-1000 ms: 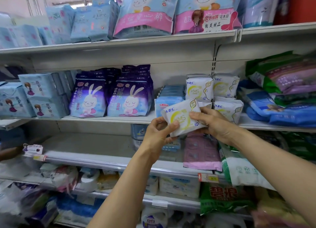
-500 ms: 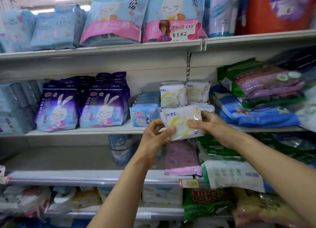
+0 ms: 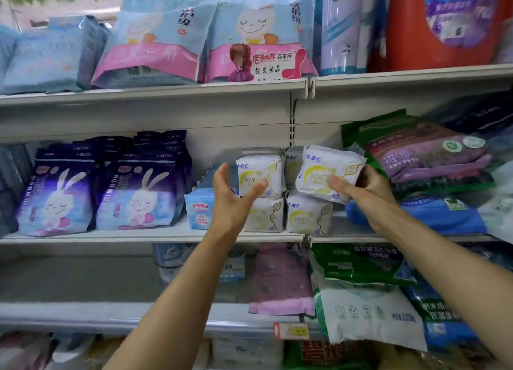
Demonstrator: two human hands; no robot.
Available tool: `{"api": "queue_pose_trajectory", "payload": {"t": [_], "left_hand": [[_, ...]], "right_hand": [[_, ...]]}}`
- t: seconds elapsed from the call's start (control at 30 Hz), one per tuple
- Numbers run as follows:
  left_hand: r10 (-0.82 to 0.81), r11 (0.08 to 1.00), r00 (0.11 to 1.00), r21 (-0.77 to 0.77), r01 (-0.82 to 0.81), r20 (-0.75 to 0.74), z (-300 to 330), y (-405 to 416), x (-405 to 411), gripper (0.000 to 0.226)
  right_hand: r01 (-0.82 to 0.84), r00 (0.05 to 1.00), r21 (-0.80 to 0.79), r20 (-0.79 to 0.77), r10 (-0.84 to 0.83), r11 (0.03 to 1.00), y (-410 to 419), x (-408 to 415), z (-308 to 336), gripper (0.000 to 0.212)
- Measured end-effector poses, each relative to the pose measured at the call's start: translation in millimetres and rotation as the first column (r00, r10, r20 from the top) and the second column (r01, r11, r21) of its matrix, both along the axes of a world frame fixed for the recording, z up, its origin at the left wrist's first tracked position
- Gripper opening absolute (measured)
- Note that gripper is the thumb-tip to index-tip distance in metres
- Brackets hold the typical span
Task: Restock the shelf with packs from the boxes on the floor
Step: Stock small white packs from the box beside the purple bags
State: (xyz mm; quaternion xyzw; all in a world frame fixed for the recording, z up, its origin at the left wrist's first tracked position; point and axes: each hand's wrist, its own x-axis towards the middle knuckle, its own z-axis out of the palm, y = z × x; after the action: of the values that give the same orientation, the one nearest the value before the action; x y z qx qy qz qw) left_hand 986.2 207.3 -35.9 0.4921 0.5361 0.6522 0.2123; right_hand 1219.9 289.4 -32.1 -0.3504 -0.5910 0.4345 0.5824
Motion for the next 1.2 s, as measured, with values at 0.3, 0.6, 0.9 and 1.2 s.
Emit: {"api": "queue_pose_trajectory", "payload": {"t": [0.3, 0.6, 0.9, 1.2], "left_hand": [[-0.046, 0.997, 0.999, -0.055, 0.046, -0.008, 15, 44, -13, 0.126], [-0.029, 0.998, 0.997, -0.066, 0.024, -0.074, 22, 76, -24, 0.103], [-0.056, 0.993, 0.998, -0.100, 0.056, 0.000, 19, 92, -26, 0.087], [-0.053, 0.996, 0.996, -0.069, 0.048, -0.073, 22, 87, -26, 0.098]], "right_hand": [[-0.017, 0.976, 0.039, 0.218, 0.008, 0.999, 29, -22, -9, 0.051], [0.058, 0.978, -0.025, 0.203, -0.051, 0.998, 42, -35, -5, 0.125], [0.131, 0.991, -0.175, 0.043, -0.125, 0.976, 74, -61, 0, 0.110], [0.131, 0.987, -0.144, 0.107, -0.116, 0.981, 67, -54, 2, 0.104]]}}
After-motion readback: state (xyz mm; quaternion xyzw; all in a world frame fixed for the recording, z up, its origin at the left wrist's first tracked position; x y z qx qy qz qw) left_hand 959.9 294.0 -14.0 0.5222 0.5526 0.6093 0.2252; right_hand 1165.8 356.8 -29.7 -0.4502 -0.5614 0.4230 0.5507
